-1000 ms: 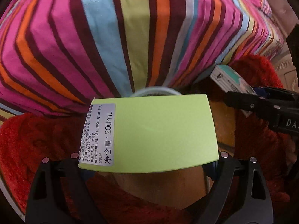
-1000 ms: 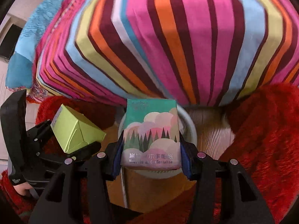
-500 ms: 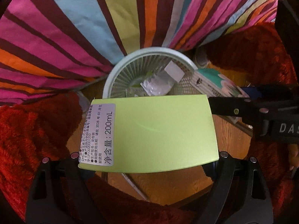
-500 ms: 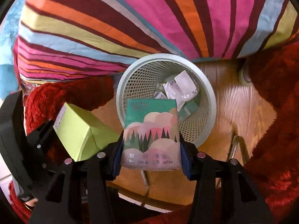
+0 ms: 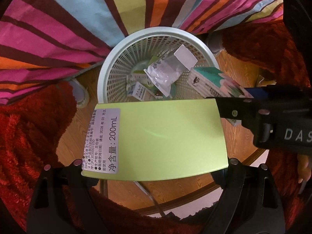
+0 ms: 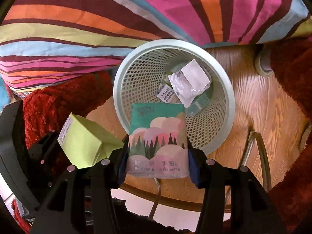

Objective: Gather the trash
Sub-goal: 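Open both grippers to drop the box and tissue pack into the wastebasket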

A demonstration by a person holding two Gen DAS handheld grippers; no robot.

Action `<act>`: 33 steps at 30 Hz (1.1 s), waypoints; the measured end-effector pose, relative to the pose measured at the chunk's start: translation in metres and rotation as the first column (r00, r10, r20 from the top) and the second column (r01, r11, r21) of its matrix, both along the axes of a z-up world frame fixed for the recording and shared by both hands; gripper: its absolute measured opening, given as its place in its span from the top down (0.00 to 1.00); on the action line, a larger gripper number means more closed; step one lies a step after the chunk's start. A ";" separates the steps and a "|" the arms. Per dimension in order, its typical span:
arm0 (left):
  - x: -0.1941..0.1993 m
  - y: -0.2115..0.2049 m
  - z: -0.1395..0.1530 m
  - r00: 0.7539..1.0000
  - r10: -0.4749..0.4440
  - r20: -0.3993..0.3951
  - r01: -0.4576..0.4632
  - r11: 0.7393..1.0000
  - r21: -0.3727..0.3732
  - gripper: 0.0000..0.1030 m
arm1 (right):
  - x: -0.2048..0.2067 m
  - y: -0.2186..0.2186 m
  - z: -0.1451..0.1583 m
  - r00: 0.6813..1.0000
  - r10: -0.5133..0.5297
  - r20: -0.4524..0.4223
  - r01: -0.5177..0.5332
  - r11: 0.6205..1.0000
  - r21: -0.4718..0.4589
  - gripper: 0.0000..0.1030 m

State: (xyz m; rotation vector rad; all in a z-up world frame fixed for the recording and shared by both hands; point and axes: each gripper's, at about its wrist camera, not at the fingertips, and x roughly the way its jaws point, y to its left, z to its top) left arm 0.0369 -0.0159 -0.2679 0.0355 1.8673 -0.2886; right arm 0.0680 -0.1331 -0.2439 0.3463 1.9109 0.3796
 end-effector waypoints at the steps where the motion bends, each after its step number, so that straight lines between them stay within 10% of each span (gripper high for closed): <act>1: 0.000 -0.001 -0.001 1.000 0.000 -0.003 0.000 1.000 0.000 0.17 | 0.001 0.000 -0.001 1.000 0.002 -0.004 -0.002 1.000 0.001 0.53; 5: 0.000 0.000 -0.001 1.000 -0.001 -0.021 0.001 1.000 -0.005 0.16 | 0.001 0.002 -0.008 1.000 0.001 -0.024 -0.001 1.000 0.009 0.50; 9: 0.001 0.000 -0.009 0.998 0.010 -0.054 -0.009 1.000 0.010 0.16 | 0.002 -0.001 -0.015 0.998 0.001 -0.055 -0.005 0.998 -0.064 0.13; 33: 0.002 0.000 -0.009 0.999 0.007 -0.038 -0.005 0.999 0.035 0.12 | 0.002 -0.002 -0.013 0.999 -0.015 -0.050 0.013 0.999 -0.038 0.08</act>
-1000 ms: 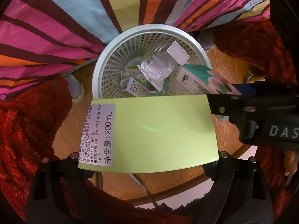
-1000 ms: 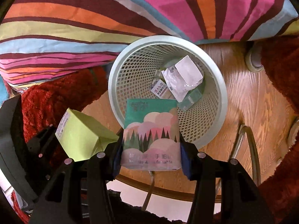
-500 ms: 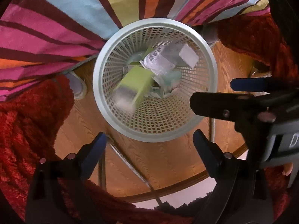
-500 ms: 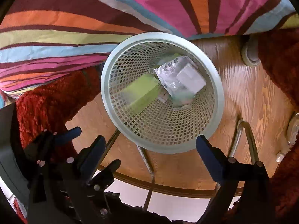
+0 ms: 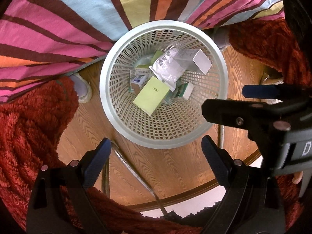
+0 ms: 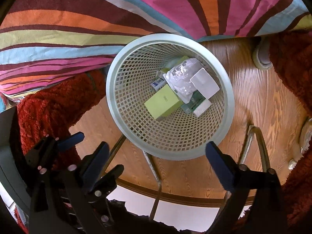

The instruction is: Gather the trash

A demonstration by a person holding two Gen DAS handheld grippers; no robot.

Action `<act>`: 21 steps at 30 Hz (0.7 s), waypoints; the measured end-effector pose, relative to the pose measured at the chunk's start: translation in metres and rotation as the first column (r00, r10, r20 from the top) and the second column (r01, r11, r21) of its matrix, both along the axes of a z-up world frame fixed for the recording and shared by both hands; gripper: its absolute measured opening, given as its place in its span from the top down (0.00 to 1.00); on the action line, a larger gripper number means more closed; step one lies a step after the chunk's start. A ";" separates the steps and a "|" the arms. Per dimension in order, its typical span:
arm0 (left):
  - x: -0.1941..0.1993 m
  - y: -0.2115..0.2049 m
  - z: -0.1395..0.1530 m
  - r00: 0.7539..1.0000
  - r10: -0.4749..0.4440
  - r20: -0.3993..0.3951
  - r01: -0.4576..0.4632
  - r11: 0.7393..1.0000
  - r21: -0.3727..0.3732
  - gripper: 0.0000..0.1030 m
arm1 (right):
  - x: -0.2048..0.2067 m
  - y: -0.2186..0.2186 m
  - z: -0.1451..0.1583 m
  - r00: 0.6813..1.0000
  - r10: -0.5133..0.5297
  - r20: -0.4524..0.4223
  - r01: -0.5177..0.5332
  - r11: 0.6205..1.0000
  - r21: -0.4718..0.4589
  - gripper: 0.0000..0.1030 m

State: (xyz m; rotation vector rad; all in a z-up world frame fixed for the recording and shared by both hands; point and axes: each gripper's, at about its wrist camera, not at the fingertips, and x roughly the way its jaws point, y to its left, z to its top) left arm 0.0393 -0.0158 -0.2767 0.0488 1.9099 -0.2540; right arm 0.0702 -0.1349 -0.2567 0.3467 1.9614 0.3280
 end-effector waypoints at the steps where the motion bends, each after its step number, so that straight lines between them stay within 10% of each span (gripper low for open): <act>1: 0.000 0.002 0.000 1.000 0.010 0.002 -0.010 1.000 0.003 0.12 | 0.000 0.000 0.000 1.000 0.001 0.000 -0.001 1.000 -0.004 0.08; 21: 0.006 0.021 0.025 0.986 0.121 0.113 -0.124 0.992 0.019 0.12 | 0.002 -0.004 0.022 0.993 0.037 0.110 -0.028 0.996 -0.084 0.08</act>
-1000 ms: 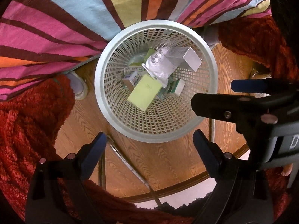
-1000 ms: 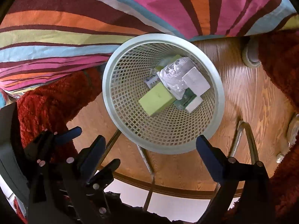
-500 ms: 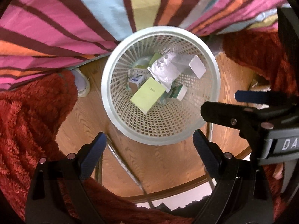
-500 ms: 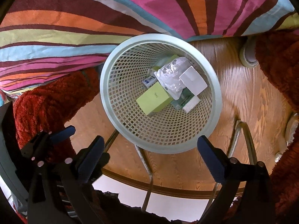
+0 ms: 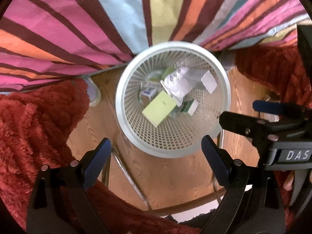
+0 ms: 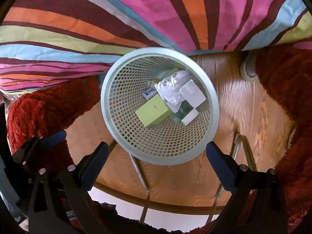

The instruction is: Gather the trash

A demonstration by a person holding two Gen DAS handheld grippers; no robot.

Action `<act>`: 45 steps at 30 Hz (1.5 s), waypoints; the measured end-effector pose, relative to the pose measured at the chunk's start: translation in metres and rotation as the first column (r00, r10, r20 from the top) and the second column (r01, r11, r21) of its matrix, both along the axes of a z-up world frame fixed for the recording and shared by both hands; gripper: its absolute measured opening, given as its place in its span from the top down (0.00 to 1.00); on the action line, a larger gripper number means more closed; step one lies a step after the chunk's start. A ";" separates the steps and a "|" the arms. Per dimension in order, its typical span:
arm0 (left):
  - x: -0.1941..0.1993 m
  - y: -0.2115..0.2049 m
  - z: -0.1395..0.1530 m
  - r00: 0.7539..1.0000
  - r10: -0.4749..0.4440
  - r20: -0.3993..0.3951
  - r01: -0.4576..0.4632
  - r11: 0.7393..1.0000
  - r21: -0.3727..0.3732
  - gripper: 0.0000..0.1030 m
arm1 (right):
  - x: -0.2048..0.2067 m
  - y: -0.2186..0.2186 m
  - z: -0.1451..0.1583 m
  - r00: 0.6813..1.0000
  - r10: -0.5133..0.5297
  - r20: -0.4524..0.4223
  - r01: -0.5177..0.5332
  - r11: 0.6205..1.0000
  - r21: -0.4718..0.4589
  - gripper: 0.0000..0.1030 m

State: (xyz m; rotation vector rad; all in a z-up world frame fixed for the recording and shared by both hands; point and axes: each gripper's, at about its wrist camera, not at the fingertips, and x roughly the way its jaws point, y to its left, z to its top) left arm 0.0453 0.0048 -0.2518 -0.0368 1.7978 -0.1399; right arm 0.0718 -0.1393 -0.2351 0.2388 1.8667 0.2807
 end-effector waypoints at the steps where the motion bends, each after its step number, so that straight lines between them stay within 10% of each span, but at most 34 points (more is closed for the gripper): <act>1: 0.001 0.003 0.003 1.000 0.014 0.013 -0.014 1.000 -0.001 0.12 | 0.000 -0.001 0.002 1.000 0.001 0.010 0.000 1.000 -0.004 0.08; 17: 0.005 0.015 0.029 0.985 0.087 0.151 -0.088 0.996 0.000 0.12 | 0.005 -0.009 0.050 0.978 -0.008 0.208 0.012 1.000 -0.020 0.08; 25: 0.007 0.031 0.067 0.935 0.168 0.313 -0.170 0.985 -0.021 0.12 | 0.008 -0.012 0.084 0.944 -0.013 0.331 0.024 0.999 -0.028 0.08; 45: 0.018 0.044 0.152 0.810 0.206 0.549 -0.232 0.972 -0.022 0.12 | 0.016 -0.014 0.183 0.754 -0.010 0.656 0.082 0.993 -0.080 0.08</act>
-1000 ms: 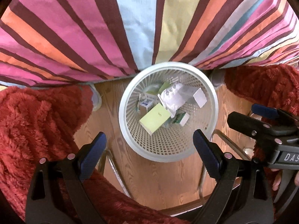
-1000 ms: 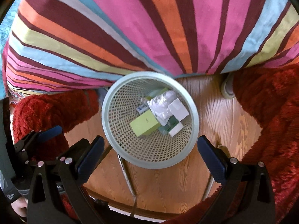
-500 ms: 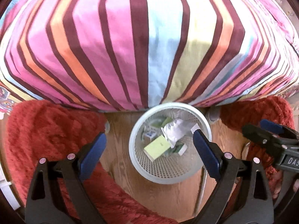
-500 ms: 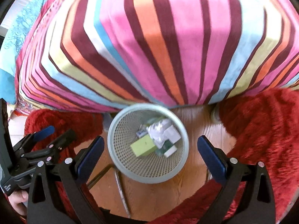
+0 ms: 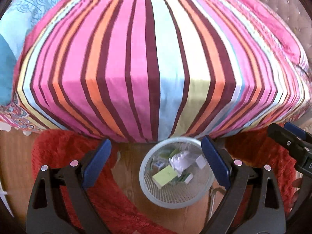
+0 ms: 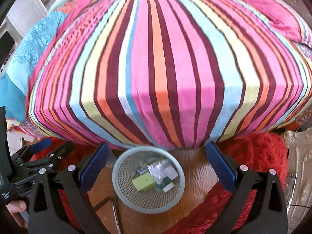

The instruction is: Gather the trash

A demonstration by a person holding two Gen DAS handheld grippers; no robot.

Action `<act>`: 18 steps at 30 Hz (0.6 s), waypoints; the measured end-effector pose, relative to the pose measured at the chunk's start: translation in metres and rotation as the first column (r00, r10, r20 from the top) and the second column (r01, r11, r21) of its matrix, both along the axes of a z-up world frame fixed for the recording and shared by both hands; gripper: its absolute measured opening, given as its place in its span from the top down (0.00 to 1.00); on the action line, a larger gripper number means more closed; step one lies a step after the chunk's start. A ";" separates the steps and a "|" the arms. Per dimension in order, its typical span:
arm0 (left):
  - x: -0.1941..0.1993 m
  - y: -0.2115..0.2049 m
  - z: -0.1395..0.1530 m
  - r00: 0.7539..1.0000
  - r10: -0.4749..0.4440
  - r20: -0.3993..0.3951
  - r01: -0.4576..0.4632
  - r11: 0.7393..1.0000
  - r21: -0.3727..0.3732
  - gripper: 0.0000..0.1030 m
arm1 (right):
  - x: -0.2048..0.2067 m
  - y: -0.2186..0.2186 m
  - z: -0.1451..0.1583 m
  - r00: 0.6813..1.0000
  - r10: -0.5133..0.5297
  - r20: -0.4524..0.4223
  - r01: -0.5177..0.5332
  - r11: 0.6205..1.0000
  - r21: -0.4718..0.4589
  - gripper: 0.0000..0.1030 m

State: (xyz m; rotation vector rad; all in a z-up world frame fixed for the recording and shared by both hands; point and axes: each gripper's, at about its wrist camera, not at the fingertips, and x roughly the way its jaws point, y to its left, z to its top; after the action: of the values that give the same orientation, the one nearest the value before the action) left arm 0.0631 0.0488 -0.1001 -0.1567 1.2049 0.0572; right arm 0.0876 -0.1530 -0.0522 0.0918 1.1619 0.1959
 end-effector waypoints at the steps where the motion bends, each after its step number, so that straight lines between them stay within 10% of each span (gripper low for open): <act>1: 0.001 0.001 0.005 1.000 0.004 0.013 -0.004 1.000 -0.001 0.12 | 0.000 0.000 0.005 1.000 -0.002 0.016 0.002 1.000 0.005 0.08; 18: 0.019 0.009 0.070 0.982 0.027 0.186 -0.031 0.999 0.018 0.12 | 0.006 -0.007 0.062 0.971 -0.031 0.236 0.024 0.999 0.030 0.08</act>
State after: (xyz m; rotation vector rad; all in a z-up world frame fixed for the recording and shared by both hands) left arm 0.0820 0.0580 -0.0299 -0.1578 1.0154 0.0785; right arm 0.0933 -0.1601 0.0102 0.1050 0.9199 0.1922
